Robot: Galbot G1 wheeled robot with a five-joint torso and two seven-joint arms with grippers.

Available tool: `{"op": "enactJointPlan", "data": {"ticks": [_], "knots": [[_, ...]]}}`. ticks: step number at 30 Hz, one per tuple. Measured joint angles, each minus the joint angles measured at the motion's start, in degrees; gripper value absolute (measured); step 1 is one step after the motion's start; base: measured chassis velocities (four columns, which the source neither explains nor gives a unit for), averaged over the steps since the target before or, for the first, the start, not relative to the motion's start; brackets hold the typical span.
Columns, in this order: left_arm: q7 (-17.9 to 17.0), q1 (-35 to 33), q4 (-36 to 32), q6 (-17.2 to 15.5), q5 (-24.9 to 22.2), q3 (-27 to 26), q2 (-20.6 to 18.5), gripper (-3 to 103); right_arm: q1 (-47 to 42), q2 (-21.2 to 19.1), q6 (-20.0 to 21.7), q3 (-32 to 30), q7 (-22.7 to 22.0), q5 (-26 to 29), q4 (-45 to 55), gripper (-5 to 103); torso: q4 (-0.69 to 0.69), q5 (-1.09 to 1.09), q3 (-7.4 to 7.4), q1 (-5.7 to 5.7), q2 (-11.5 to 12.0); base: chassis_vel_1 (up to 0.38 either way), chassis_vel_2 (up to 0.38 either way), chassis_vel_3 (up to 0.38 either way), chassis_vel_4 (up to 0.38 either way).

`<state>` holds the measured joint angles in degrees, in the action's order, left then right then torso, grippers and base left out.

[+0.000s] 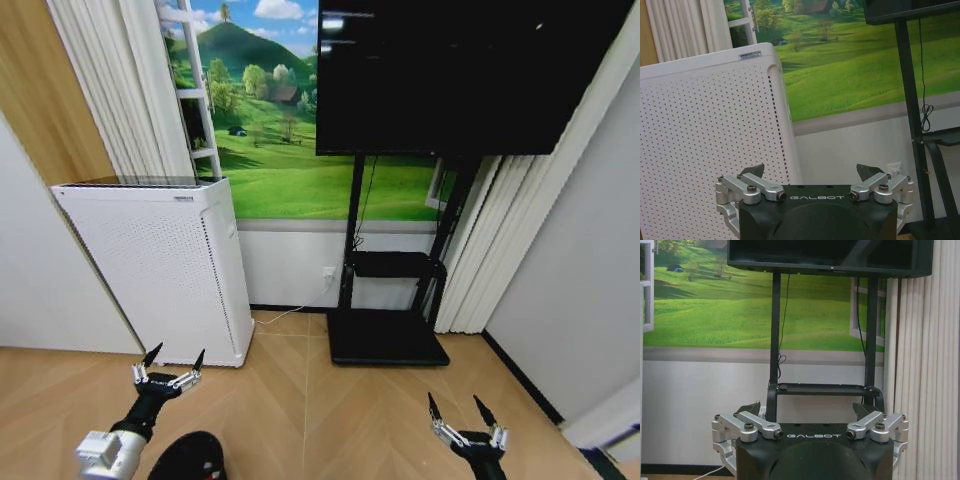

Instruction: Pick up the trash bin and place the garbage on the floor into it.

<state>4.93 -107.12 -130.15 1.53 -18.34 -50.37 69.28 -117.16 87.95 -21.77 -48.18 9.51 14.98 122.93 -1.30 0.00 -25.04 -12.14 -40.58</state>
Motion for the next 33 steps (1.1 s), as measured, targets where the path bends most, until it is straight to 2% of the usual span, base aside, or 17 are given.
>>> {"op": "enactJointPlan", "data": {"ticks": [15, 20, 33], "knots": [[0.0, 0.0, 0.0, 0.0, 0.0, 0.0, 0.0, 100, 0.0, 0.0, 0.0, 0.0, 0.0, 0.0, 0.0, 100, 0.00, 0.00, -1.19, -0.92, -2.1, 0.000, 0.000, 0.000, 0.000], [0.0, 0.0, 0.0, 0.0, 0.0, 0.0, 0.0, 100, 0.0, 0.0, 0.0, 0.0, 0.0, 0.0, 0.0, 100, 0.00, 0.00, -2.25, -1.75, -4.0, 0.000, 0.000, 0.000, 0.000], [0.0, 0.0, 0.0, 0.0, 0.0, 0.0, 0.0, 100, 0.0, 0.0, 0.0, 0.0, 0.0, 0.0, 0.0, 100, -0.02, 0.00, -4.06, -3.15, -7.2, -0.057, -0.061, -0.056, -0.058]]}}
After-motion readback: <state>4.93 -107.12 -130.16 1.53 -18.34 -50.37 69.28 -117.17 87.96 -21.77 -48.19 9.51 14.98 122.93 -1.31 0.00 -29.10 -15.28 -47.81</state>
